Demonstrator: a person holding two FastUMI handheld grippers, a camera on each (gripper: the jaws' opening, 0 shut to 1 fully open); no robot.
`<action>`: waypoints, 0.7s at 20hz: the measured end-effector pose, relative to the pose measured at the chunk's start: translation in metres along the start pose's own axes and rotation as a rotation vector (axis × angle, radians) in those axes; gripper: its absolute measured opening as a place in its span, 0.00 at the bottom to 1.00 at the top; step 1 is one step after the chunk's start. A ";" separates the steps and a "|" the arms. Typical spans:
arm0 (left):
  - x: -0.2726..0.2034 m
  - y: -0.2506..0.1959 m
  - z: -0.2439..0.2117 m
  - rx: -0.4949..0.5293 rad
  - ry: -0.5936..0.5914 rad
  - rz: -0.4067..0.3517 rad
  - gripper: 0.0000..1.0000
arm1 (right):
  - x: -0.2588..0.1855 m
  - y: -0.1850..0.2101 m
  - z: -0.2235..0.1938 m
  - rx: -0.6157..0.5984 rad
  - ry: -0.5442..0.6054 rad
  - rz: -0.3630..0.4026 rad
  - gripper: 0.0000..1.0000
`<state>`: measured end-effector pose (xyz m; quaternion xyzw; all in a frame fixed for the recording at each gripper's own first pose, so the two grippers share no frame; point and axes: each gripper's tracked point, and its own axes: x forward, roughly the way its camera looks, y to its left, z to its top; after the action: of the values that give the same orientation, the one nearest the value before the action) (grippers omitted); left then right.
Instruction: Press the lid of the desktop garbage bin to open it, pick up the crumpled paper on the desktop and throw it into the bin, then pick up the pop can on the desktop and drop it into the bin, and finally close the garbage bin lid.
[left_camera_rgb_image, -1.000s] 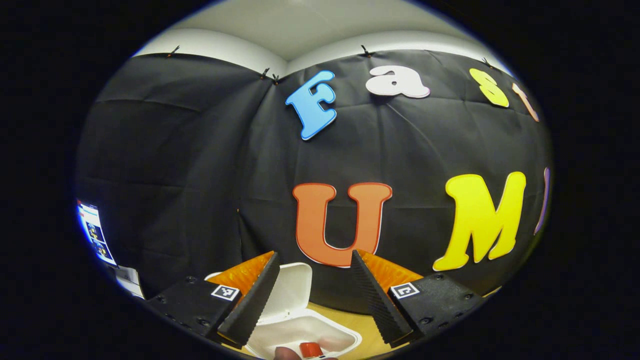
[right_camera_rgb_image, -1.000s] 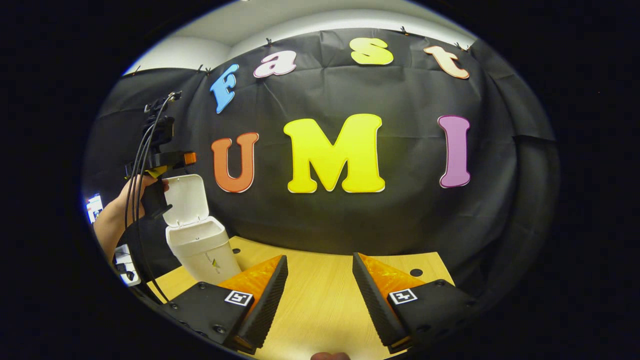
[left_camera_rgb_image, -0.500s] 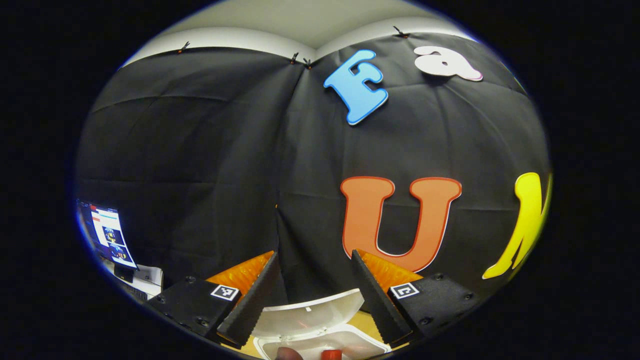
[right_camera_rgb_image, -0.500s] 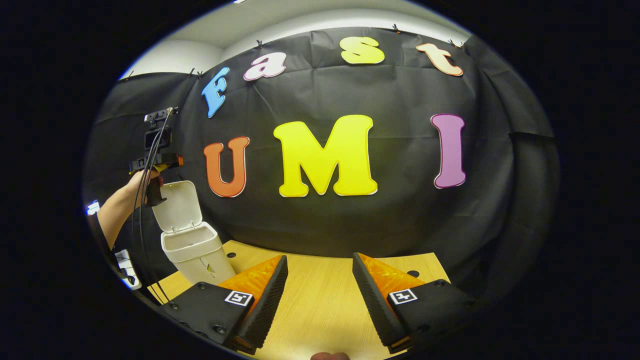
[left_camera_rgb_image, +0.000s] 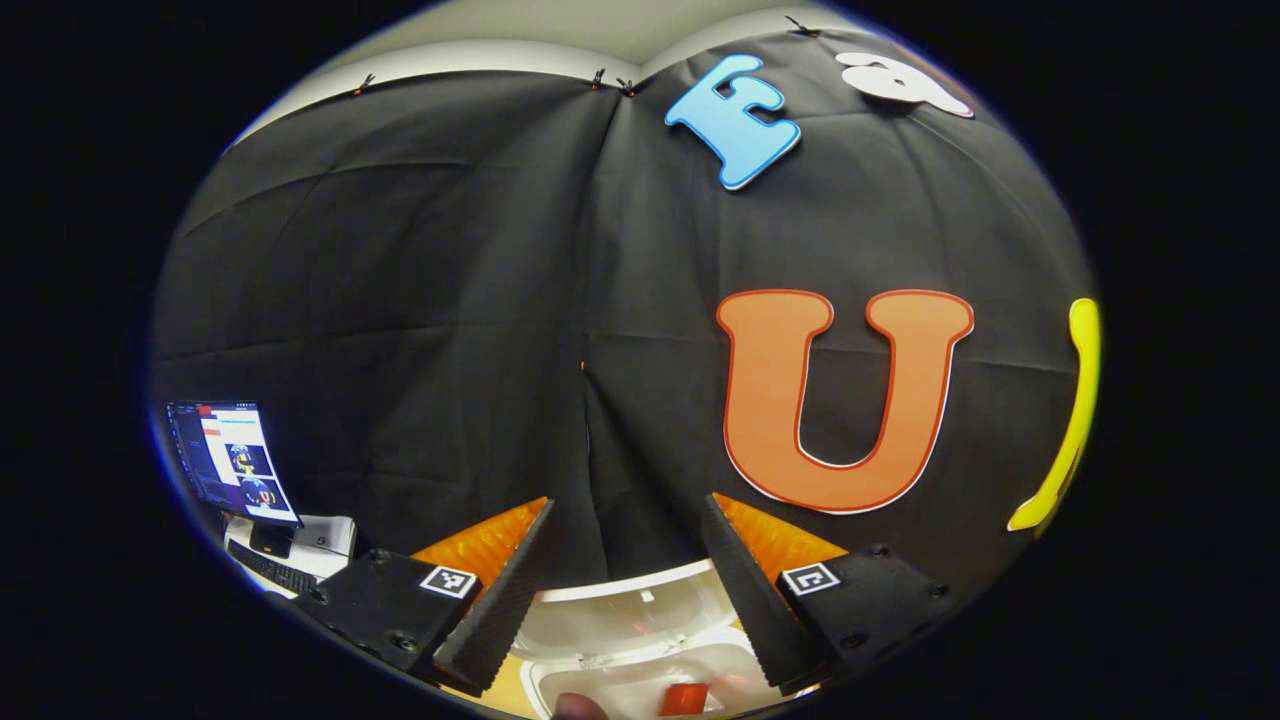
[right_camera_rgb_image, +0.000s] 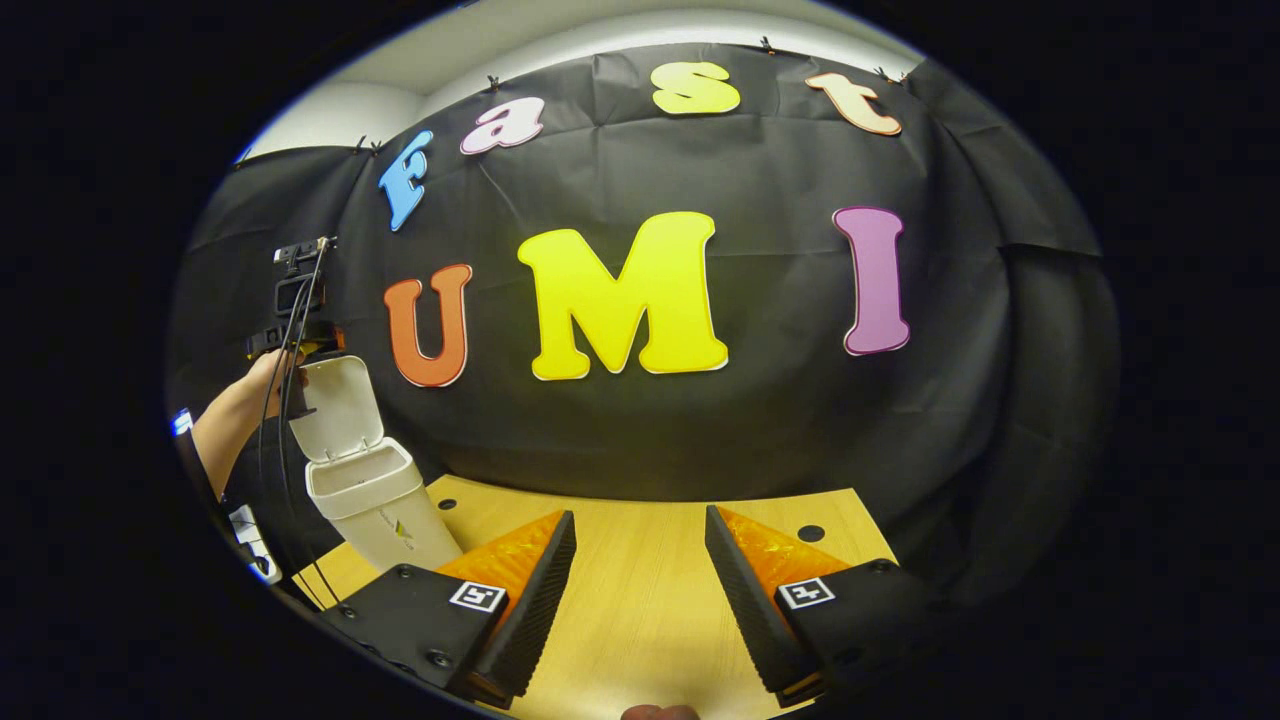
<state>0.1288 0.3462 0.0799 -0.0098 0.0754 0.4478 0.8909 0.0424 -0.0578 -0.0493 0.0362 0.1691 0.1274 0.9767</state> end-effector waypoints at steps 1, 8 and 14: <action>0.000 0.002 0.000 -0.003 -0.004 0.005 0.95 | -0.002 -0.002 0.000 0.000 0.000 -0.002 0.83; -0.035 -0.012 -0.015 -0.001 0.008 -0.010 0.95 | -0.012 -0.007 -0.004 -0.005 0.001 0.017 0.83; -0.100 -0.039 -0.081 -0.026 0.085 -0.048 0.96 | -0.015 0.000 -0.013 -0.024 0.016 0.073 0.82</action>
<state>0.0907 0.2365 0.0122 -0.0424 0.1071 0.4265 0.8971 0.0244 -0.0614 -0.0565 0.0298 0.1741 0.1655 0.9703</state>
